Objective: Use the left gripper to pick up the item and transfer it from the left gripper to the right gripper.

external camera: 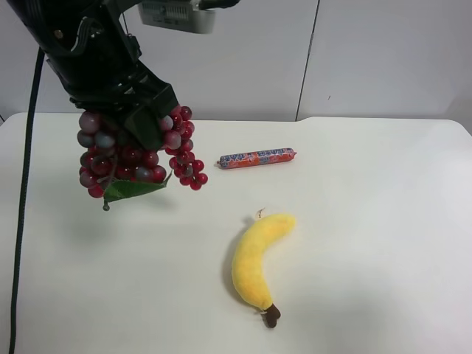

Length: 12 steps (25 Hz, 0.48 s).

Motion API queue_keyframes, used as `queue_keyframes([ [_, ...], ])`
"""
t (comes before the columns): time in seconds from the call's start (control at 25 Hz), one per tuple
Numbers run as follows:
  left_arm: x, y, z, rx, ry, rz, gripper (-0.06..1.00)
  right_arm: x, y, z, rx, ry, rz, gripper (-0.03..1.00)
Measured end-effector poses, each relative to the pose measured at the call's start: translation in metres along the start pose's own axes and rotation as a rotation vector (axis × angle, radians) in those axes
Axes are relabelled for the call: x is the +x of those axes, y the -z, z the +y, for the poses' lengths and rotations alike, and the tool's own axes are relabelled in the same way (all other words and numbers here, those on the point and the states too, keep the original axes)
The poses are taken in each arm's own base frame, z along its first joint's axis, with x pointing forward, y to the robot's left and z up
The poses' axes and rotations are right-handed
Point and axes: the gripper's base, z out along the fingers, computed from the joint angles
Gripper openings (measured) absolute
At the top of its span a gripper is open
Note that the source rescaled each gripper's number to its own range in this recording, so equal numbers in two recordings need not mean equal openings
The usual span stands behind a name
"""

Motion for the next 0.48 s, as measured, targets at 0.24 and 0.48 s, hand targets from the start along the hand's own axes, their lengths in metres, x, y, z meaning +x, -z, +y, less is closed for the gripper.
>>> queue_keyframes([
  [0.24,-0.002,-0.006,-0.025,0.028,-0.165,0.002,0.02,0.0,0.0,0.0,0.0,0.0,0.0,1.0],
  [0.48,-0.009,-0.007,-0.049,0.057,-0.342,-0.098,0.02,0.0,0.0,0.0,0.0,0.0,0.0,1.0],
])
